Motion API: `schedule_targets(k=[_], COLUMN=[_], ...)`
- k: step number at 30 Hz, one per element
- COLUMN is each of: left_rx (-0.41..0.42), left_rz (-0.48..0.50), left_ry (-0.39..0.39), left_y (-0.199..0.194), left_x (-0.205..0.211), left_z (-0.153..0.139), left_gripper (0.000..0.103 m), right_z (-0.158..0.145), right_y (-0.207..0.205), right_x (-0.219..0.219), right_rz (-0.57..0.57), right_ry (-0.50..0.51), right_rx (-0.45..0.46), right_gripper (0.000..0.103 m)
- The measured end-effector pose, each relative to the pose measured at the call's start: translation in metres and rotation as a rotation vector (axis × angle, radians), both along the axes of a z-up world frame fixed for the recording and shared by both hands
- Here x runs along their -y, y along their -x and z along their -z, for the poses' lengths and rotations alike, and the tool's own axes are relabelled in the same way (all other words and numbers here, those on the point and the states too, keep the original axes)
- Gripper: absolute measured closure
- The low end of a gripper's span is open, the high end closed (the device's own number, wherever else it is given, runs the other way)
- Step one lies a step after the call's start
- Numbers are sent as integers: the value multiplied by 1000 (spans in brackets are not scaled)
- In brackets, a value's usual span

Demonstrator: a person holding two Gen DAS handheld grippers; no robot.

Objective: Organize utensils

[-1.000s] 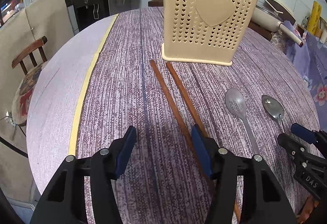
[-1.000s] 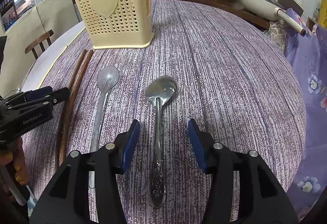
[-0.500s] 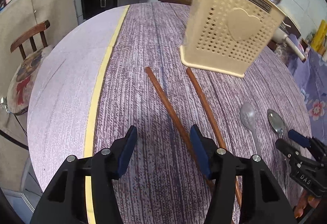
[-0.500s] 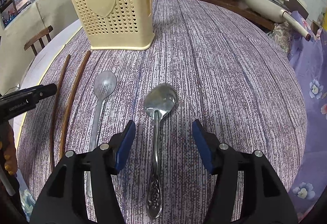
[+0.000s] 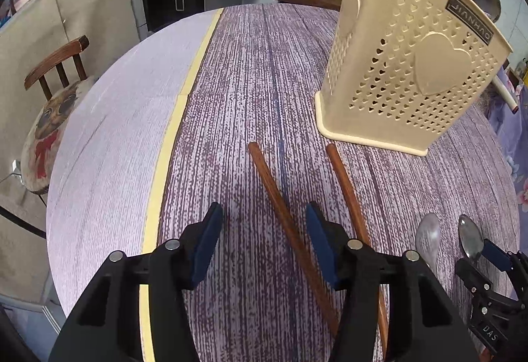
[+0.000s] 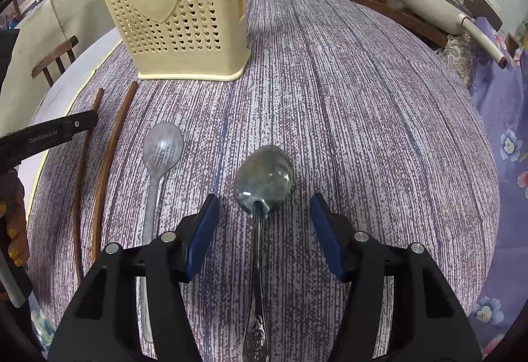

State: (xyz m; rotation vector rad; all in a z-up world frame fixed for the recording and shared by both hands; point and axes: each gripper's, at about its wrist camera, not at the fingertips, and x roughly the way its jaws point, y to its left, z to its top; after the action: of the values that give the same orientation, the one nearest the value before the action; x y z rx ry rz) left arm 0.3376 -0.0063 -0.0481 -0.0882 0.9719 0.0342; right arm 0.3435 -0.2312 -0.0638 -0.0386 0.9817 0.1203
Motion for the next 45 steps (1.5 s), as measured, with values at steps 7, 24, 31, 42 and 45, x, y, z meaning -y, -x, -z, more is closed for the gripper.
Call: schedule_targets(k=[7, 24, 31, 42, 45], left_rx=[-11, -21, -16, -25, -26], left_rz=[2, 13, 15, 19, 22], left_ry=[1, 46, 28, 32, 32], left_y=[-6, -9, -8, -10, -11], left_x=[0, 1, 5, 5, 5], left_z=[-1, 1, 2, 0, 0], left_gripper=[72, 91, 91, 91, 91], right_z=[-2, -3, -2, -3, -4], right_y=[-14, -13, -10, -25, -27], right_x=[-8, -11, -12, -23, -23], right_rz=[-6, -19, -44, -77, -83], right_ry=[4, 54, 99, 56, 53], right_rx=[-8, -5, -9, -61, -69], right_gripper=[55, 39, 40, 65, 65])
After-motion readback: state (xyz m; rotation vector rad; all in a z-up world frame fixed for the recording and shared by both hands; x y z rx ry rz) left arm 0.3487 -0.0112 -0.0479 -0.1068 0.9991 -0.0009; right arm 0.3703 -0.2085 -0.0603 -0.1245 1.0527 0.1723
